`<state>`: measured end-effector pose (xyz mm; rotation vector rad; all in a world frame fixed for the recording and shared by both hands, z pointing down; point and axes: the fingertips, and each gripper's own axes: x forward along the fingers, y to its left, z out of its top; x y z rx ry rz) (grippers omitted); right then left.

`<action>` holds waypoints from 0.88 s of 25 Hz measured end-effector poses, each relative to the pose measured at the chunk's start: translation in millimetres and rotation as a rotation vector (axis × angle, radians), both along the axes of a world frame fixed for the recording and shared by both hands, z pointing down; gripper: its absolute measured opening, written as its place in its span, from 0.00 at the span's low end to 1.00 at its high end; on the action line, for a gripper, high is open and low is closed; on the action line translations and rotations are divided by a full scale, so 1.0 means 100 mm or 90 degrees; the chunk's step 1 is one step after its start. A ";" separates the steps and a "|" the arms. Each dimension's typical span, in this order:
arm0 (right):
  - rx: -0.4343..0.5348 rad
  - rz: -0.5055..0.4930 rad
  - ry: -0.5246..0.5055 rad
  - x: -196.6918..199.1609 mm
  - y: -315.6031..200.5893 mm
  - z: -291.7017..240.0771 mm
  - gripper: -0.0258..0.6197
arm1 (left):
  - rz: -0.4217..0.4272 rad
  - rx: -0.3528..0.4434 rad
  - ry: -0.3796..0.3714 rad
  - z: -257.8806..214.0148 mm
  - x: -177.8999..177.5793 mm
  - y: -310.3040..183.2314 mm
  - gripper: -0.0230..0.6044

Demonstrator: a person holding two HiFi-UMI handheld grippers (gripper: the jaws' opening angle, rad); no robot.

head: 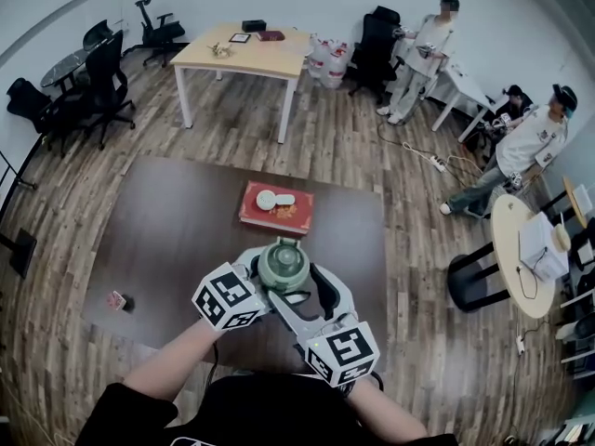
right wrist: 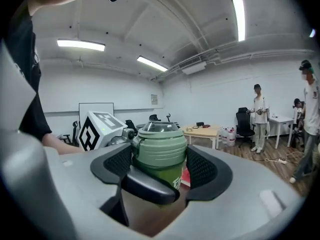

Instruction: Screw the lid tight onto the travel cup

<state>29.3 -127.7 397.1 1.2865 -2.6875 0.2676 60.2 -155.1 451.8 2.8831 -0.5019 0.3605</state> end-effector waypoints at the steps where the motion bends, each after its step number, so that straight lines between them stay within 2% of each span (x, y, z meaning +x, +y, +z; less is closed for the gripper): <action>1: -0.003 -0.017 -0.014 0.01 0.02 0.00 0.59 | -0.011 0.005 0.005 -0.01 -0.03 -0.03 0.69; 3: -0.012 -0.032 -0.045 0.14 0.08 0.02 0.59 | -0.041 0.025 0.009 -0.03 -0.14 -0.10 0.70; 5: -0.010 -0.002 -0.061 0.44 0.09 0.08 0.59 | -0.082 0.060 0.006 -0.07 -0.30 -0.18 0.70; 6: -0.002 0.025 -0.059 0.64 0.07 0.11 0.50 | -0.106 0.081 0.005 -0.09 -0.40 -0.22 0.70; 7: 0.011 0.057 -0.052 0.84 0.04 0.14 0.17 | -0.132 0.103 0.006 -0.10 -0.50 -0.24 0.70; 8: 0.025 0.091 -0.041 1.04 0.02 0.17 0.05 | -0.160 0.124 0.009 -0.11 -0.62 -0.26 0.70; 11: 0.079 0.197 0.011 1.60 -0.03 0.24 0.05 | -0.255 0.170 0.023 -0.09 -1.00 -0.25 0.70; 15: 0.132 0.316 0.068 2.17 0.05 0.38 0.05 | -0.379 0.207 0.007 0.02 -1.55 -0.17 0.70; 18: 0.126 0.365 0.089 2.33 0.11 0.60 0.05 | -0.440 0.225 0.003 0.04 -1.83 -0.10 0.70; 22: 0.114 0.380 0.103 2.31 0.10 0.75 0.05 | -0.471 0.212 0.004 0.09 -1.96 -0.10 0.70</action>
